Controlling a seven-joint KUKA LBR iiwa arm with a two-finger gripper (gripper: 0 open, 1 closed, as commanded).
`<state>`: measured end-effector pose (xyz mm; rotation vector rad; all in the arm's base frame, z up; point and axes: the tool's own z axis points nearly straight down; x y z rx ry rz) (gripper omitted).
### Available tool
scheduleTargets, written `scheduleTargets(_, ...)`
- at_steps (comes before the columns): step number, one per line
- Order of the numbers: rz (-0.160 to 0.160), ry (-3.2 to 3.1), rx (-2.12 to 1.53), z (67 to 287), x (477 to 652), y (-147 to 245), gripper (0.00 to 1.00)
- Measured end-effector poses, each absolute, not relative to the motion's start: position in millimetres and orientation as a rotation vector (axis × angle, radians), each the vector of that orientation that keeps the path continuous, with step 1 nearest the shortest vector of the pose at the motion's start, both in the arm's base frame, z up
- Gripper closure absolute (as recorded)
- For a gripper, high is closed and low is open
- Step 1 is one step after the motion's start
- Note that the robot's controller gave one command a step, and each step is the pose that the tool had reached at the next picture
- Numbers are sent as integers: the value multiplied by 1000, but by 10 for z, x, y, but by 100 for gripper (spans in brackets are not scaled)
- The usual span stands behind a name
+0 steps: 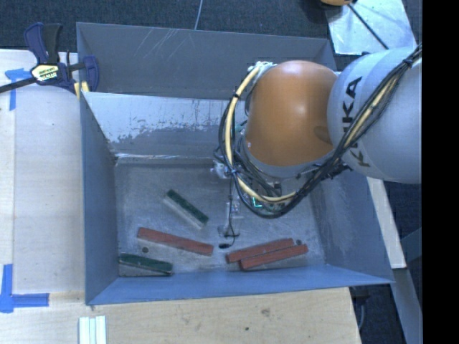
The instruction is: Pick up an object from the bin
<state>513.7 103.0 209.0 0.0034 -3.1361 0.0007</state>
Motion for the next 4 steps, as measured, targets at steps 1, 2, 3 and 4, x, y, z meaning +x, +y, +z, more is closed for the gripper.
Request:
scheduleTargets(1, -2, -3144, 0, 2134, 5155, 1027, 0)
scheduleTargets(2, -3, -3151, -21, 1644, 5123, 1038, 0)
scheduleTargets(3, -4, -3151, 70, 763, 4956, 1183, 100)
scheduleTargets(4, -4, -3150, 70, 762, 4956, 1183, 100)
